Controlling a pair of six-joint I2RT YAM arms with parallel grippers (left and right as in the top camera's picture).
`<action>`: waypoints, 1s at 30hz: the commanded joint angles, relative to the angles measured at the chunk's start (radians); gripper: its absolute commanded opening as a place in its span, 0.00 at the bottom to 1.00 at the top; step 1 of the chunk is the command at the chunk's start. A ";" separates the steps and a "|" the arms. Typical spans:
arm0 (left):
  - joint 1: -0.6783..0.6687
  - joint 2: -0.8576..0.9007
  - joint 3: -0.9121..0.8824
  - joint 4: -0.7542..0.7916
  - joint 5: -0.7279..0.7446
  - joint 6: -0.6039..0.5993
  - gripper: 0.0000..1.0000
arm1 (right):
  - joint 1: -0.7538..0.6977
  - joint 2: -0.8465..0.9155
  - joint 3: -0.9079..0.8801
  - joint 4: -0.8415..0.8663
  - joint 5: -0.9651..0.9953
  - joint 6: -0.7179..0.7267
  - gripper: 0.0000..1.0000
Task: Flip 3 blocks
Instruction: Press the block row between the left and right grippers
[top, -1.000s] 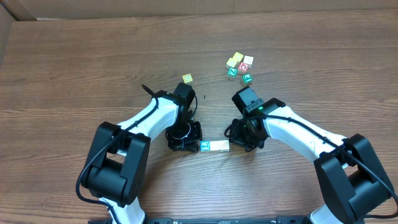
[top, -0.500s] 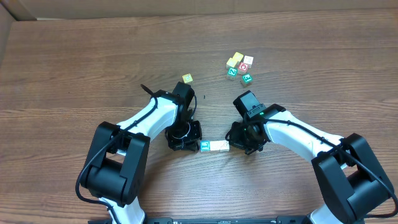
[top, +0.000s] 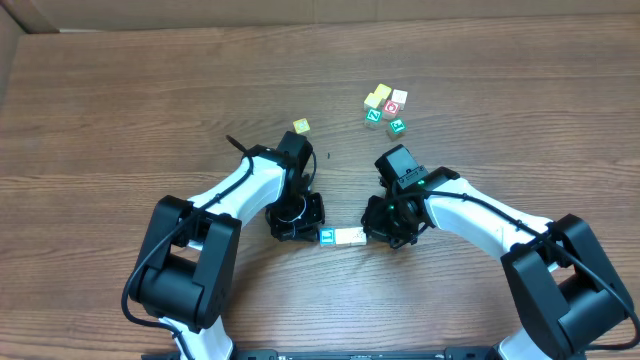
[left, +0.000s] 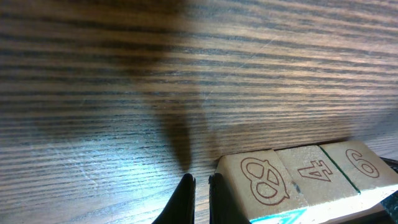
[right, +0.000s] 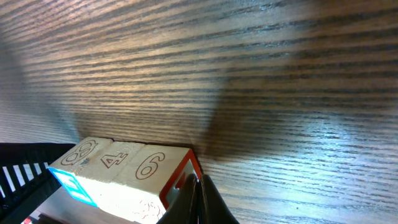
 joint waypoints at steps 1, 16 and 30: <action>0.004 -0.003 -0.006 0.000 0.011 0.018 0.04 | 0.006 -0.006 -0.005 0.003 -0.031 0.005 0.04; -0.002 -0.003 -0.006 -0.043 -0.047 0.018 0.04 | 0.006 -0.006 -0.005 -0.010 0.006 0.005 0.04; -0.002 -0.003 -0.006 -0.013 0.012 0.019 0.04 | 0.006 -0.006 -0.005 -0.034 -0.035 0.054 0.04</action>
